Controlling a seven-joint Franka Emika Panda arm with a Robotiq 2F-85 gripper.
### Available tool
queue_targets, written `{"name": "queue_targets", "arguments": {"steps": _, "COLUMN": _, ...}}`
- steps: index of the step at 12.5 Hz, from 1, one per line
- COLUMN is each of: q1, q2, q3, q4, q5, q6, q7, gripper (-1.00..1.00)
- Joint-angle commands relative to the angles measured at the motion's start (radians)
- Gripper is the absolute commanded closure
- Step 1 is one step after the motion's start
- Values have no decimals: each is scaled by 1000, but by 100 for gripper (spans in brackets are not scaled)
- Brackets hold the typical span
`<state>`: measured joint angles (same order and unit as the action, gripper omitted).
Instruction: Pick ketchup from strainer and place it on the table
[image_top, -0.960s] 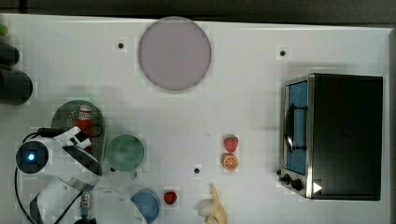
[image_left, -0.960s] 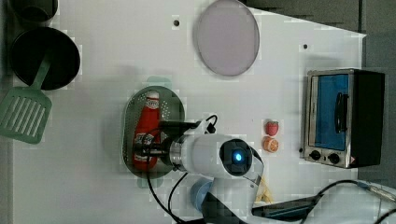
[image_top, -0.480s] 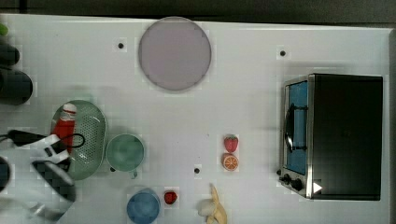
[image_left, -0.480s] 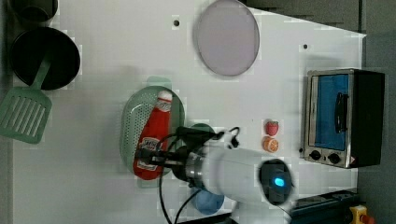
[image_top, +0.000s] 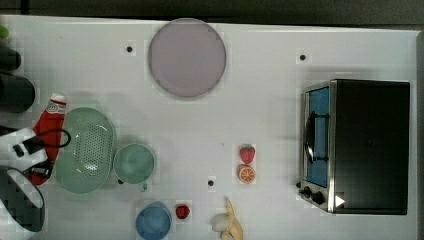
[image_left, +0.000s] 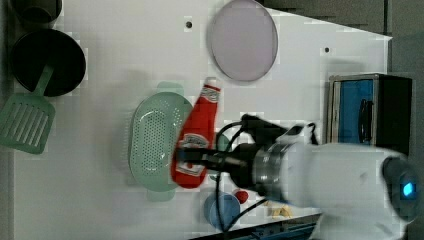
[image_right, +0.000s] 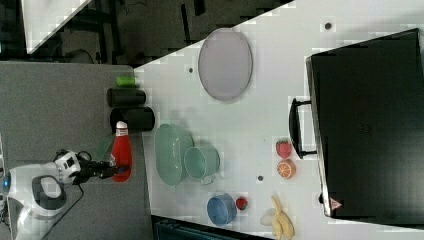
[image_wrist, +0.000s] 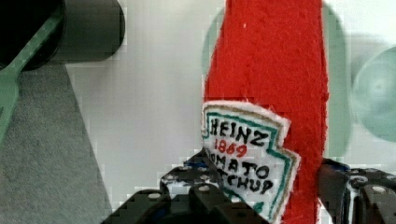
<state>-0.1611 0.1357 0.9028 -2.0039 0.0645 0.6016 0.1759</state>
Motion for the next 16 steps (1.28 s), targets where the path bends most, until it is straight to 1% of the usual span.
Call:
{"name": "queue_targets", "arguments": {"steps": 1, "q1": -119, "q2": 3, "q3": -73, "q4": 68, "q5": -1, "q6": -97, "q7": -176, "gripper": -21}}
{"name": "queue_targets", "arguments": {"steps": 3, "q1": -157, "q2": -8, "q3": -135, "q4": 103, "q5": -2, "q6": -117, "q7": -219, "gripper": -21}}
{"name": "queue_targets", "arguments": {"steps": 6, "q1": -200, "q2": -16, "q3": -251, "q4": 115, "q5": -3, "q6": -116, "q7": -285, "gripper": -21}}
{"name": "queue_targets", "arguments": {"steps": 10, "q1": -222, "q2": -14, "q3": -420, "q4": 108, "q5": -3, "q6": -117, "q7": -335, "gripper": -21}}
{"name": "queue_targets", "arguments": {"steps": 13, "q1": -225, "q2": -14, "q3": -516, "q4": 56, "q5": -3, "q6": -121, "q7": -350, "gripper": -21}}
{"name": "queue_targets", "arguments": {"steps": 16, "q1": -226, "q2": -13, "q3": -568, "q4": -31, "q5": -3, "q6": -110, "q7": -352, "gripper": -21}}
